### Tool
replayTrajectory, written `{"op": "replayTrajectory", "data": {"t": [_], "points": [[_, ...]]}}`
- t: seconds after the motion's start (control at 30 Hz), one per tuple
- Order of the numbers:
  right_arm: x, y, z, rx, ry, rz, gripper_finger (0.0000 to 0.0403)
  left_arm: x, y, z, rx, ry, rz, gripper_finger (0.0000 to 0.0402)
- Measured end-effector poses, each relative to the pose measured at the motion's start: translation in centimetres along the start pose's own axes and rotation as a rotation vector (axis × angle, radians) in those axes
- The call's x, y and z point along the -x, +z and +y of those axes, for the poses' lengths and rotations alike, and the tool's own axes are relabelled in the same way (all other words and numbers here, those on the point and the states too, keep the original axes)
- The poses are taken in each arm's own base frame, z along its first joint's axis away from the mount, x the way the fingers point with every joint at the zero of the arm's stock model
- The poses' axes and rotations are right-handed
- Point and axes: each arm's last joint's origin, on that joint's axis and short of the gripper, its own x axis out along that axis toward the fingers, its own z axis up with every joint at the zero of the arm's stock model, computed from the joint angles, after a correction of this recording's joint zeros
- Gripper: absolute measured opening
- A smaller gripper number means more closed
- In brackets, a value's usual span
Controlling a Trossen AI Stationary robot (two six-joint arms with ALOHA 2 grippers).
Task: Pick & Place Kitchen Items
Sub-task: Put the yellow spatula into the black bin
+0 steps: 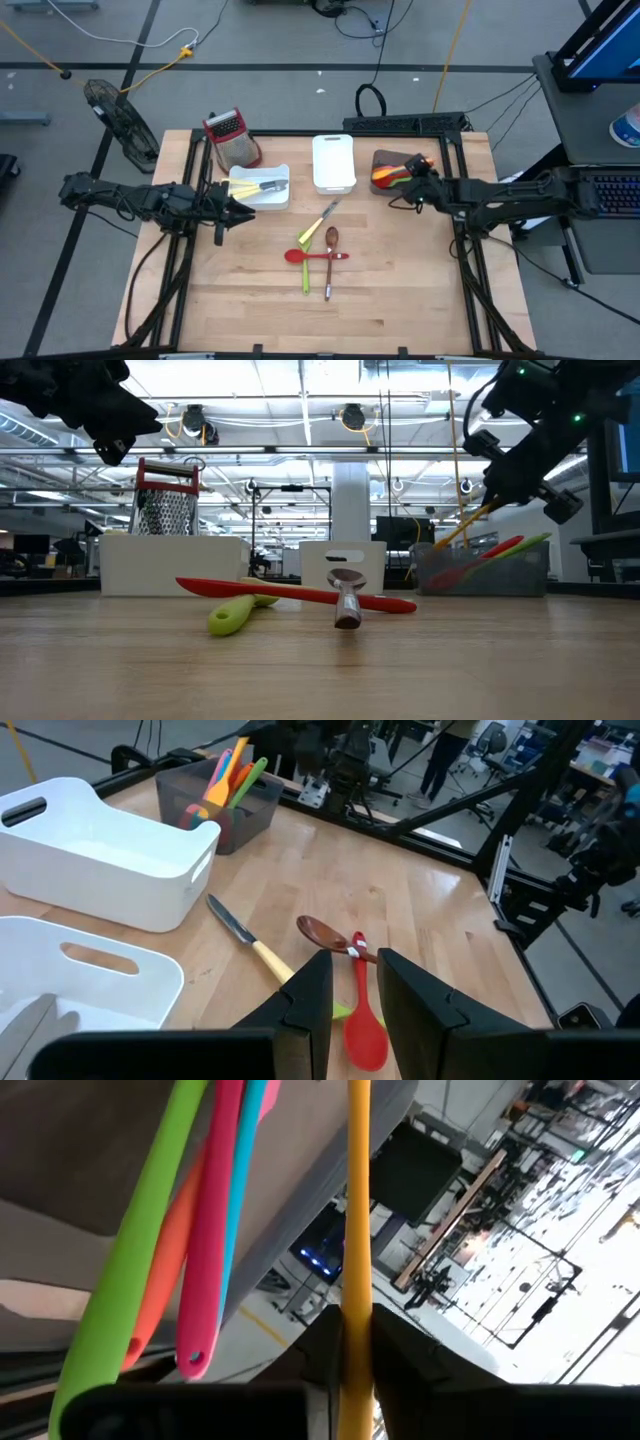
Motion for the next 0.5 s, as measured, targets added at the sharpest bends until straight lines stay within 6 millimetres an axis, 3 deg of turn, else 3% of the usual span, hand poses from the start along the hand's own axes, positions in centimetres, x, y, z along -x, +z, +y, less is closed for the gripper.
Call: {"op": "replayTrajectory", "data": {"t": [0.5], "points": [[-0.50, -0.34, -0.47, -0.108, -0.014, 0.030, 0.0049, 0.00, 0.02, 0.05, -0.006, 0.017, -0.007, 0.0086]]}}
